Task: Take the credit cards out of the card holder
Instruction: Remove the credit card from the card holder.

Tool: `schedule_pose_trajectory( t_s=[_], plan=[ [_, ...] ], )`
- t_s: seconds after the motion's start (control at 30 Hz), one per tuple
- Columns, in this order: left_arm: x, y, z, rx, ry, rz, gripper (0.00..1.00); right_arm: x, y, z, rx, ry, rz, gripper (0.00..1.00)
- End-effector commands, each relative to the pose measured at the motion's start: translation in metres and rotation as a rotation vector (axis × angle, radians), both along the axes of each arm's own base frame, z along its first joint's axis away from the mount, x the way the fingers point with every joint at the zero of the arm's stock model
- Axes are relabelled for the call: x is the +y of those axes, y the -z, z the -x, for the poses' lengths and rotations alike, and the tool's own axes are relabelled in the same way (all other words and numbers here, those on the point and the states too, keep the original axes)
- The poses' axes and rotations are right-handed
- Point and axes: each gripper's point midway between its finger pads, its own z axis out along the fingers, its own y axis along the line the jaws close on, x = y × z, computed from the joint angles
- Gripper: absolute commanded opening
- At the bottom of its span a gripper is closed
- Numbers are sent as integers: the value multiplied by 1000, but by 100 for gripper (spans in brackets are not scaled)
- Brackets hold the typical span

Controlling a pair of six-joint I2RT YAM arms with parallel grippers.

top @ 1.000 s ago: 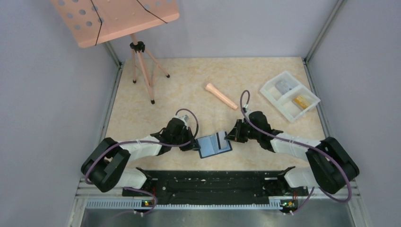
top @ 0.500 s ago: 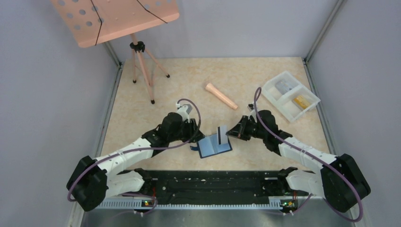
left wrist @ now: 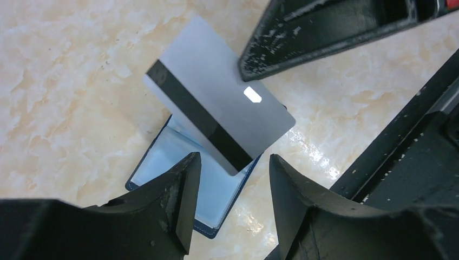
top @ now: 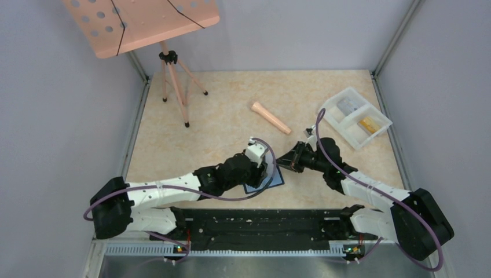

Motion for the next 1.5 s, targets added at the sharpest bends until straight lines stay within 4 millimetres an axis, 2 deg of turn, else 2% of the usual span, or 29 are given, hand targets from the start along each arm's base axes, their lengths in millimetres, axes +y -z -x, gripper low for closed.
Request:
schedule_pose_trajectory(
  t_s=[0.0, 0.13, 0.27, 0.4, 0.43, 0.47, 0.6, 0.67, 0.83, 1.03, 1.27, 1.47],
  plan=[
    [-13, -16, -9, -171, -12, -85, 55, 4, -17, -3, -41, -6, -60, 0],
    [-20, -13, -7, -206, -18, -125, 57, 4, -18, -3, -45, -6, -64, 0],
    [-19, -12, -15, -249, -91, -180, 57, 3, -19, -1, -46, -9, -70, 0],
    [-17, -13, -13, -279, -117, -220, 53, 2, -16, 1, -36, -8, -68, 0],
    [-17, -13, -12, -282, -119, -218, 50, 2, -16, 1, -38, -8, -70, 0],
    [-18, -14, -11, -284, -116, -211, 43, 2, -15, 2, -36, -9, -72, 0],
    [-13, -15, -12, -278, -160, -197, 9, 3, -13, 2, -34, -12, -75, 0],
    [-7, -15, -14, -271, -202, -192, 1, 3, -11, 1, -40, -14, -68, 3],
    [-5, -12, -10, -232, -213, -174, 0, 0, -5, -4, -91, -18, 7, 26],
    [-4, -17, -6, -109, -189, -77, 0, -7, -16, -9, -333, -72, 117, 38],
    [2, -36, 3, 39, -104, 121, 0, -14, -36, -5, -507, -129, 116, 40],
    [10, -47, 16, 63, 4, 160, 0, -5, -66, 3, -669, -264, 120, 40]
  ],
)
